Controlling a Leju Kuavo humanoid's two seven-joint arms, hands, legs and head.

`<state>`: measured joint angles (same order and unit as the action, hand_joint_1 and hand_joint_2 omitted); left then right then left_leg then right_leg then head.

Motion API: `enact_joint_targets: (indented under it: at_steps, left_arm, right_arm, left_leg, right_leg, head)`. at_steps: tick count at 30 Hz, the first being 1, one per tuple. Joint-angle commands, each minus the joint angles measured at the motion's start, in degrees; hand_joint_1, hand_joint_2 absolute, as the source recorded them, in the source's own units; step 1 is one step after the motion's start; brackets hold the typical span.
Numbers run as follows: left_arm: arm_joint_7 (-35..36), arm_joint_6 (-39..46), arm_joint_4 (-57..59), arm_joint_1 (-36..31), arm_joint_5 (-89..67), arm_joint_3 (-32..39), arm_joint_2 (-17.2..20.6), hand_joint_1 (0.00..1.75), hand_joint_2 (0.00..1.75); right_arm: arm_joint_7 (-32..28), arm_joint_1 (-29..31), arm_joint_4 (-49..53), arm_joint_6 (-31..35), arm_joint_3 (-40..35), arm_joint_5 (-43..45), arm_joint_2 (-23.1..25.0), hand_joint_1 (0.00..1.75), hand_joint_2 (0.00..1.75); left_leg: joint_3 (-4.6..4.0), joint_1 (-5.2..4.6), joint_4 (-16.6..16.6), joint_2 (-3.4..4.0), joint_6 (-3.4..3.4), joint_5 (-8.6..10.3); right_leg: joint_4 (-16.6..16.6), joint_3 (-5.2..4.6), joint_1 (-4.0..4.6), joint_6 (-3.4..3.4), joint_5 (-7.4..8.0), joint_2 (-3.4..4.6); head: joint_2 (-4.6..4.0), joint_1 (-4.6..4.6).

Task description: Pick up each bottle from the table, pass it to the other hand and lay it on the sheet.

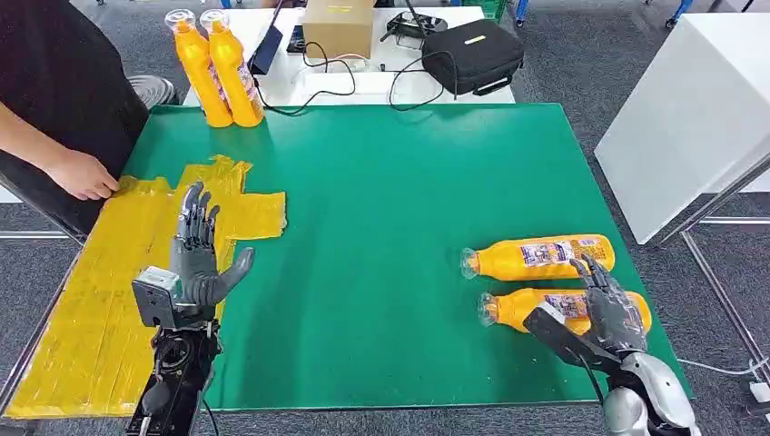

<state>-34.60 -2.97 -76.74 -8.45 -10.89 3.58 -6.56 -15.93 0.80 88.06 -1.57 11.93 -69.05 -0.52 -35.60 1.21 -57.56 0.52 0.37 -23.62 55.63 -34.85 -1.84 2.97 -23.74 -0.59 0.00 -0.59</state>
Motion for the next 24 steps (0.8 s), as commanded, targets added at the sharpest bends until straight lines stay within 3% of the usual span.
enact_joint_targets:
  at_steps: [1,24]
  left_arm:
    - [0.22,0.48,4.12,-2.64,-0.46,-1.38,-1.23,0.0,1.75]
    - [1.25,-0.29,5.63,-5.56,-0.31,-1.62,-2.08,0.0,1.75]
  right_arm:
    - [0.9,1.75,-0.57,-0.91,1.9,-2.52,3.68,0.0,1.75]
    - [0.91,-1.36,3.23,-3.41,4.27,-6.29,5.97,0.0,1.75]
  left_leg:
    - [0.14,0.02,0.01,-0.05,0.03,-0.04]
    - [0.12,0.03,-0.01,-0.17,0.04,-0.03]
  right_leg:
    - [-0.02,0.16,0.03,-0.14,-0.04,-0.01]
    - [-0.01,0.16,0.05,-0.14,-0.07,-0.12]
  head:
    - [0.0,0.02]
    - [0.0,0.0]
